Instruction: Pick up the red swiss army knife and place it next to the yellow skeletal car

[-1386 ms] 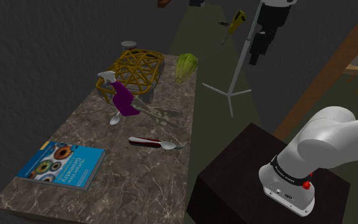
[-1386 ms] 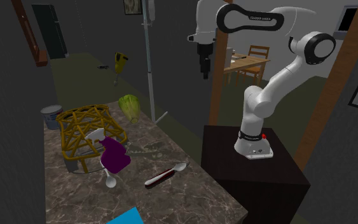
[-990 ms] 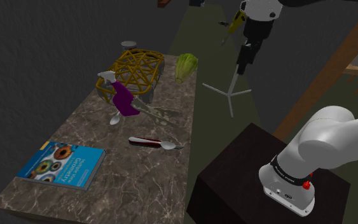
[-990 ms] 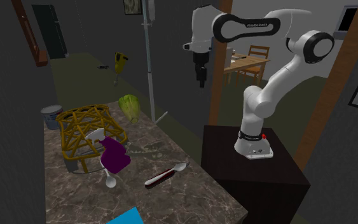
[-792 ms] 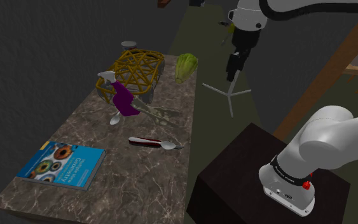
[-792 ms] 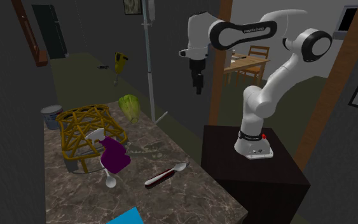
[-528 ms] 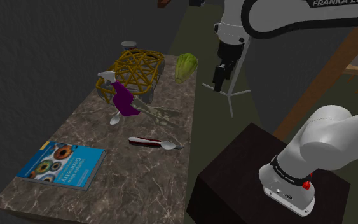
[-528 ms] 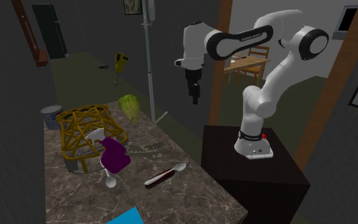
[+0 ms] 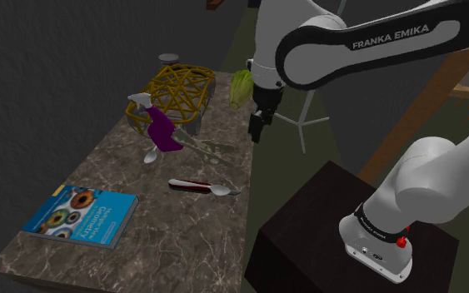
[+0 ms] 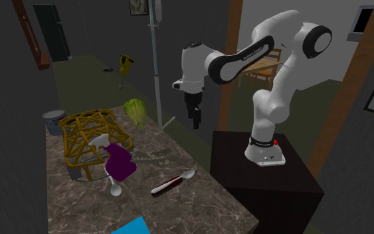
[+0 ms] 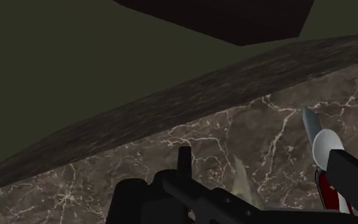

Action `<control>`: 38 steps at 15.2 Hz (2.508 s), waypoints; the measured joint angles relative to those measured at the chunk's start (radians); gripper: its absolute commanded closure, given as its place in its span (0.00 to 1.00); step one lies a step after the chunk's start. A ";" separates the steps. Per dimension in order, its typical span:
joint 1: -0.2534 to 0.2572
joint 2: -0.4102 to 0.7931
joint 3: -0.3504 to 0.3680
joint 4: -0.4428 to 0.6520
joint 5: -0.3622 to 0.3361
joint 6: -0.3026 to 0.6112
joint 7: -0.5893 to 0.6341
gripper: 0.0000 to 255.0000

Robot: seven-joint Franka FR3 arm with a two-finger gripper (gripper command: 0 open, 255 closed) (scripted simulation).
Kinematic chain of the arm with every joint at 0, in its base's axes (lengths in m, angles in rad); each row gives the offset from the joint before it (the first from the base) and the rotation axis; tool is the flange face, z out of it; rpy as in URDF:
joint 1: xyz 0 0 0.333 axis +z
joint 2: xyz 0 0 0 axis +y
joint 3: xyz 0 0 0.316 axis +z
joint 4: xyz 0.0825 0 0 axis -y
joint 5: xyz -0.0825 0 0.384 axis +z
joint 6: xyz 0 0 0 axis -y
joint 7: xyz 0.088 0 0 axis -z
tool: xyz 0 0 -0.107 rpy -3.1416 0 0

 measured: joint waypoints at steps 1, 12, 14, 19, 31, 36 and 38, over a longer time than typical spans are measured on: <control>0.007 0.022 0.013 -0.001 0.003 0.025 0.009 0.00; 0.062 0.379 0.146 0.104 -0.065 0.282 0.133 0.00; 0.071 0.453 0.158 0.136 -0.099 0.322 0.158 0.00; 0.106 0.590 0.172 0.207 -0.171 0.381 0.222 0.00; 0.120 0.659 0.160 0.190 -0.218 0.460 0.256 0.00; 0.119 0.656 0.159 0.190 -0.217 0.460 0.256 1.00; 0.119 0.655 0.159 0.189 -0.216 0.460 0.255 1.00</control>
